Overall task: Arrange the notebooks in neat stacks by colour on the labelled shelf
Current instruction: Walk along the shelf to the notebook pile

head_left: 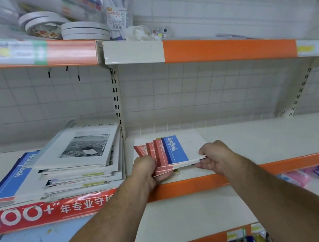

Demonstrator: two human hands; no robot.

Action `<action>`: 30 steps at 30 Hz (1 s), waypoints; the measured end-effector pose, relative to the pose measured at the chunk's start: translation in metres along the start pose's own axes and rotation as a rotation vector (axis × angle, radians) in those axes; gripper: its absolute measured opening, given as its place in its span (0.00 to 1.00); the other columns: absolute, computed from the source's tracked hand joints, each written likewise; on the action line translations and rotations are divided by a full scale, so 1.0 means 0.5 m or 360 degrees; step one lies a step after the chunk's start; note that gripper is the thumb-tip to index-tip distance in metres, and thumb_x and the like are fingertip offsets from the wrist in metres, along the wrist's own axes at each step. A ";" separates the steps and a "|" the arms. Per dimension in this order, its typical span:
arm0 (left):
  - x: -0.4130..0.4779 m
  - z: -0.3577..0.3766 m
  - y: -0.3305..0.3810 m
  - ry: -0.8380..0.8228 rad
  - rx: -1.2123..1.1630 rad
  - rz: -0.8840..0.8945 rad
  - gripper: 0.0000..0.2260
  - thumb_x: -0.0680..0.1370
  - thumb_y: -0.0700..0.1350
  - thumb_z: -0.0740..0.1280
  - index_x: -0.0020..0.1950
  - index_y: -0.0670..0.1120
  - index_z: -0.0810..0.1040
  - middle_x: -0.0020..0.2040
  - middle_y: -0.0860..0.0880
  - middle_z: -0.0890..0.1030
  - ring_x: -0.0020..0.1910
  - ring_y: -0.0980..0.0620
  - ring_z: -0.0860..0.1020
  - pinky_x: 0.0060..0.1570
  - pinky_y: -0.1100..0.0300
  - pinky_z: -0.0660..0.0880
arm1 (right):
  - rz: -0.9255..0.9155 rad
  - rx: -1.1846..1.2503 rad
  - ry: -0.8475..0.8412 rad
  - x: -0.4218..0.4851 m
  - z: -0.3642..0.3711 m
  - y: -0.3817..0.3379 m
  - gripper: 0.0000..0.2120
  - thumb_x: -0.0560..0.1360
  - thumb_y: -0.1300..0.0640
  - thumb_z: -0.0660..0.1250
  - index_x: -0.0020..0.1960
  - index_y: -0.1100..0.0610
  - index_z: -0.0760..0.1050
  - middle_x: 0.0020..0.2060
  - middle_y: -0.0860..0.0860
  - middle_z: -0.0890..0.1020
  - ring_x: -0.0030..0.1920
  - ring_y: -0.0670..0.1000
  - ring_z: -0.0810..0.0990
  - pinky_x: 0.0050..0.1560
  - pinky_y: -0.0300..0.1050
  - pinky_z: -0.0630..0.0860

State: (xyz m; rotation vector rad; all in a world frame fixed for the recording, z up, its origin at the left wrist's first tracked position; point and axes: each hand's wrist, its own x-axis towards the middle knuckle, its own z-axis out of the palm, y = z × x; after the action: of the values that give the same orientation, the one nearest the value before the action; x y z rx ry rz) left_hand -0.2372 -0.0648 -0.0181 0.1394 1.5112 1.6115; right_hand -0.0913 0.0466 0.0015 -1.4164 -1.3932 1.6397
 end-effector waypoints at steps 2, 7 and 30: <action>0.000 -0.003 0.001 -0.0027 0.0003 -0.0006 0.14 0.84 0.38 0.52 0.52 0.43 0.78 0.43 0.42 0.86 0.37 0.44 0.86 0.31 0.50 0.83 | 0.0022 0.0008 0.0018 -0.012 0.005 0.005 0.05 0.77 0.71 0.59 0.48 0.63 0.68 0.46 0.60 0.79 0.41 0.60 0.84 0.35 0.50 0.83; 0.008 -0.008 -0.006 -0.0118 0.0052 -0.0054 0.05 0.82 0.39 0.60 0.54 0.44 0.75 0.46 0.42 0.85 0.42 0.44 0.86 0.43 0.45 0.83 | 0.0057 -0.0035 0.0023 -0.032 0.016 0.022 0.03 0.76 0.70 0.60 0.48 0.64 0.70 0.46 0.63 0.81 0.42 0.63 0.85 0.33 0.49 0.83; -0.185 -0.028 0.038 0.0051 -0.0147 0.0316 0.09 0.82 0.33 0.58 0.56 0.46 0.71 0.48 0.43 0.81 0.42 0.44 0.82 0.29 0.53 0.82 | -0.0270 0.0246 -0.0141 -0.113 -0.057 -0.022 0.08 0.78 0.70 0.57 0.44 0.63 0.72 0.35 0.57 0.78 0.28 0.50 0.71 0.20 0.37 0.68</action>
State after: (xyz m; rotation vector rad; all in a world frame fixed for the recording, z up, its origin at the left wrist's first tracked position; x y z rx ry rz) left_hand -0.2008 -0.1325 0.0380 0.2188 1.4820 1.8455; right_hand -0.0507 0.0093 0.0346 -1.1200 -1.3633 1.6772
